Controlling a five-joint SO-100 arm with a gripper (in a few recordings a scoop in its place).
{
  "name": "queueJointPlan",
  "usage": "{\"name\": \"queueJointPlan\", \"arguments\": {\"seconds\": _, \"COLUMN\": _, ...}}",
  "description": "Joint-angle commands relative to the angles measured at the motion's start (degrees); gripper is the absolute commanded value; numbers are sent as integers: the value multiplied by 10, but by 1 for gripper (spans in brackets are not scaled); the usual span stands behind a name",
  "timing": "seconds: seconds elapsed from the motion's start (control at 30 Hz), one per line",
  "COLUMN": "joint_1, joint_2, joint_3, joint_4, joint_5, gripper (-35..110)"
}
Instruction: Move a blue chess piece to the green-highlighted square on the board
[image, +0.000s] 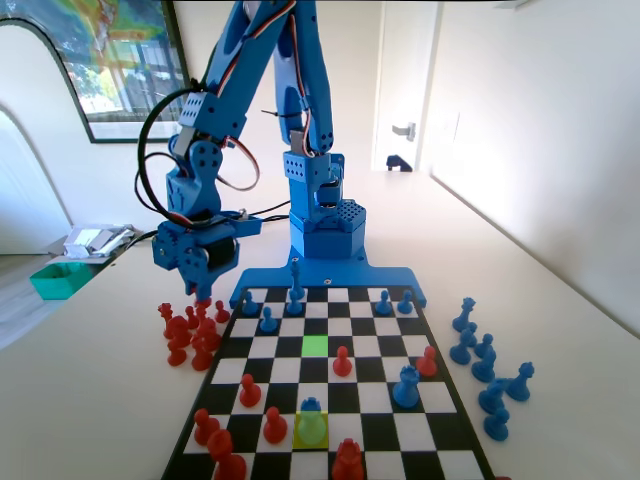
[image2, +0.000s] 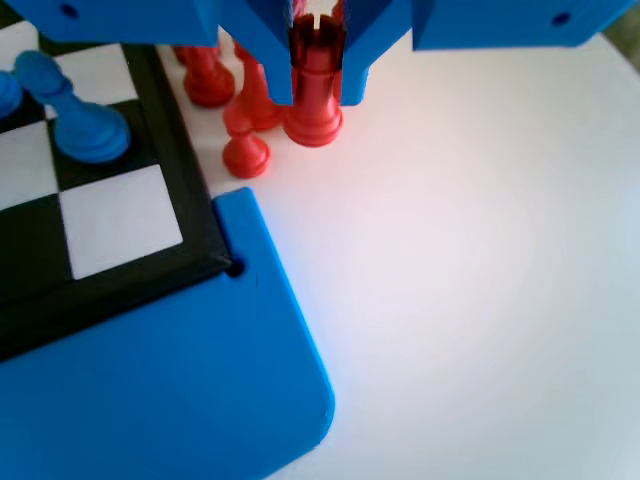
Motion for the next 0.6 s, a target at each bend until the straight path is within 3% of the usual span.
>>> {"name": "queueJointPlan", "arguments": {"seconds": 0.0, "joint_1": 4, "joint_2": 4, "joint_3": 6, "joint_4": -20, "joint_5": -5, "gripper": 4}}
{"name": "queueJointPlan", "arguments": {"seconds": 0.57, "joint_1": -6, "joint_2": -9, "joint_3": 55, "joint_4": -89, "joint_5": -21, "gripper": 4}}
